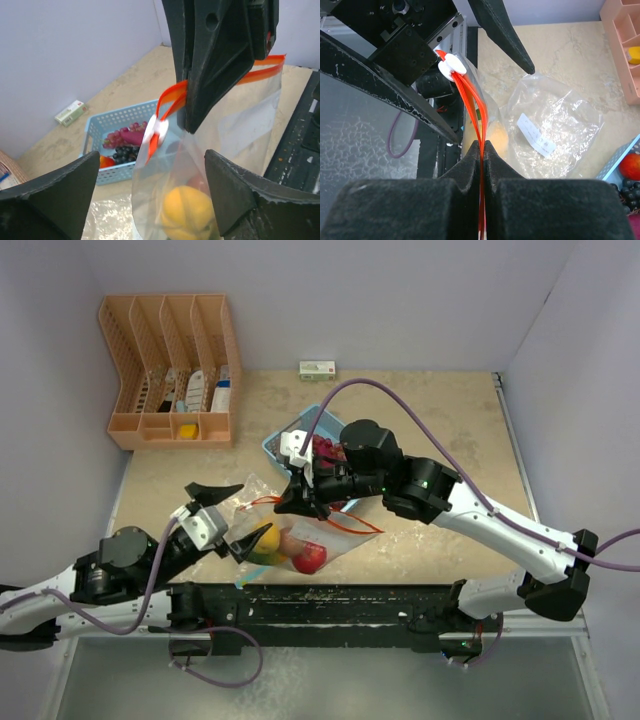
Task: Place the food in the zip-top bag and seal the zipper
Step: Zip the zipper food storage bag at the center of the board.
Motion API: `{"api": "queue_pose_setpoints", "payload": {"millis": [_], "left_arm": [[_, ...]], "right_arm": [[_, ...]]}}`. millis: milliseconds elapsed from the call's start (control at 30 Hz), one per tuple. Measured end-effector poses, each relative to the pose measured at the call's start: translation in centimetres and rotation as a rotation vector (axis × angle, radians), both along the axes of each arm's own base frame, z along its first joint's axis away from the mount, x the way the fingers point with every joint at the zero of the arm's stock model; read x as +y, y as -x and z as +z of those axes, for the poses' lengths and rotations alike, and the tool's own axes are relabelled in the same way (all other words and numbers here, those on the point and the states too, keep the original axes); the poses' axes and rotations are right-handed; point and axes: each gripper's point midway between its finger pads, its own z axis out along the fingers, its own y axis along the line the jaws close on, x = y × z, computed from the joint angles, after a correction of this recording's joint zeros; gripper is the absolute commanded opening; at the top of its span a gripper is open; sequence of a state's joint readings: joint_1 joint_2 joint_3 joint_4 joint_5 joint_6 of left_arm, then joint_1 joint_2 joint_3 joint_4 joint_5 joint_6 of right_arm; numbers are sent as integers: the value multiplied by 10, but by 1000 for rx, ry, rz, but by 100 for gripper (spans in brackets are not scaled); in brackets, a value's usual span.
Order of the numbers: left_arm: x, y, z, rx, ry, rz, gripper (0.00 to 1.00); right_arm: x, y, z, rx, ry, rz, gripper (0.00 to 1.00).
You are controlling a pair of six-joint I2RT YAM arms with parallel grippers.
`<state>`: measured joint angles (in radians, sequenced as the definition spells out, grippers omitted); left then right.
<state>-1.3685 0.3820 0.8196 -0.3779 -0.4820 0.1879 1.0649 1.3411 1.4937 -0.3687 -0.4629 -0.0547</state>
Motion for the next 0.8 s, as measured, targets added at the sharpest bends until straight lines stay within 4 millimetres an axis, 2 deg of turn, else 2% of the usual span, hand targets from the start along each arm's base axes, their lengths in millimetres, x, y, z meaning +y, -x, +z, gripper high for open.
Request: {"api": "queue_pose_setpoints", "payload": {"millis": [233,267,300,333,500,600,667,733,800], "left_arm": [[-13,-4,10,-80,-28,-7,67],[-13,-4,10,-83,-30,-9,61],[-12,-3,11,-88,-30,-11,50],[-11,-3,11,-90,-30,-11,44],[3,-1,17,-94,3,-8,45],[10,1,23,-100,36,-5,57],[13,1,25,-102,49,-4,62],[12,1,27,-104,54,-5,65],[8,1,26,-105,48,-11,64]], "right_arm": [[-1,0,-2,3,7,-2,0],[-1,0,-2,4,9,-3,0],[-1,0,-3,5,12,-4,0],[-2,0,-3,6,15,-5,0],[-3,0,-3,6,17,-9,0],[-3,0,-4,7,20,-9,0],[-3,0,-4,8,20,-8,0],[-3,0,-4,8,20,-8,0],[-3,0,-4,8,20,-8,0]]}}
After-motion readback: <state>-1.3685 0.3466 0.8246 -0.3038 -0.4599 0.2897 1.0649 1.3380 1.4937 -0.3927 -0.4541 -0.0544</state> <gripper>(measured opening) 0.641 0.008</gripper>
